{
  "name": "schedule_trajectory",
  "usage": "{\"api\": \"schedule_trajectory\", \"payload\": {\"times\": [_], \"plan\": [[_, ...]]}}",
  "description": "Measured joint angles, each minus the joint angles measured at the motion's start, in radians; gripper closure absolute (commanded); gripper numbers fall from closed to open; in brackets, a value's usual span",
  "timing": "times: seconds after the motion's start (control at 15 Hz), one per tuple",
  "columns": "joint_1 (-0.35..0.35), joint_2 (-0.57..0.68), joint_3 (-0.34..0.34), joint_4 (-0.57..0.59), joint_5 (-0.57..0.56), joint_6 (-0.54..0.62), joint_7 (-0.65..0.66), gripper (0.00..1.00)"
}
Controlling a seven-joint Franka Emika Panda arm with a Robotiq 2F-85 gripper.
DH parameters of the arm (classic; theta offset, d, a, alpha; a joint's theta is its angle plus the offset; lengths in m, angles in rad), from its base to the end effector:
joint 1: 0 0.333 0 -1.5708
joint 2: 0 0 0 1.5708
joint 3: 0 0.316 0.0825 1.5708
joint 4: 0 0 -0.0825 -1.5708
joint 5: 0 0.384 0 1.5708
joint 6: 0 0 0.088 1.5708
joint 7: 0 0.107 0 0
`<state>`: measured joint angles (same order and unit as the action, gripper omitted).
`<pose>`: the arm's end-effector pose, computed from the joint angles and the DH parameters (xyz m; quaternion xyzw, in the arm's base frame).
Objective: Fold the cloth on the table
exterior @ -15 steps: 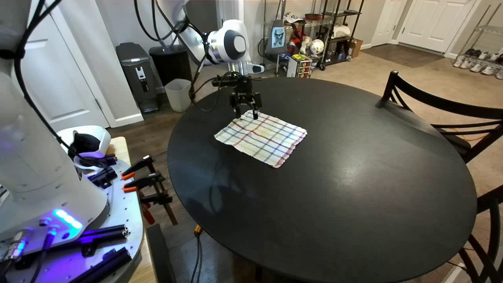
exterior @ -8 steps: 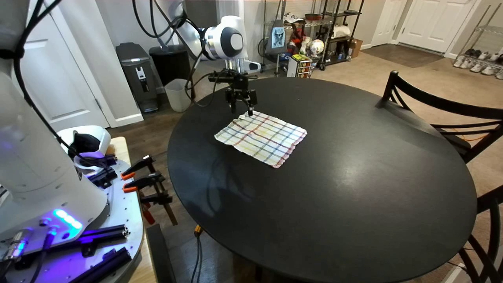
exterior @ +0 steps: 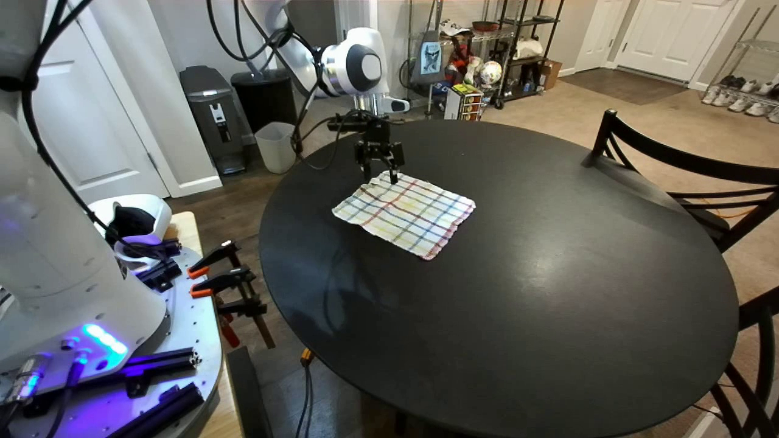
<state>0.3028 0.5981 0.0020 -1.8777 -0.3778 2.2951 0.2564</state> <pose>0.5907 0.1774 0.1765 0.9747 0.1601 -0.0496 0.1478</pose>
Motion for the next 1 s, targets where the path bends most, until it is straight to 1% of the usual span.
{"api": "schedule_trajectory", "payload": {"times": [0.2, 0.33, 0.6, 1.0], "plan": [[0.001, 0.002, -0.025, -0.002, -0.032, 0.000, 0.002, 0.00], [-0.001, 0.003, -0.030, -0.005, -0.033, 0.000, 0.002, 0.00], [-0.010, 0.001, -0.012, -0.009, -0.007, 0.001, -0.001, 0.00], [-0.011, -0.023, 0.009, -0.023, -0.006, 0.000, -0.001, 0.00]]}}
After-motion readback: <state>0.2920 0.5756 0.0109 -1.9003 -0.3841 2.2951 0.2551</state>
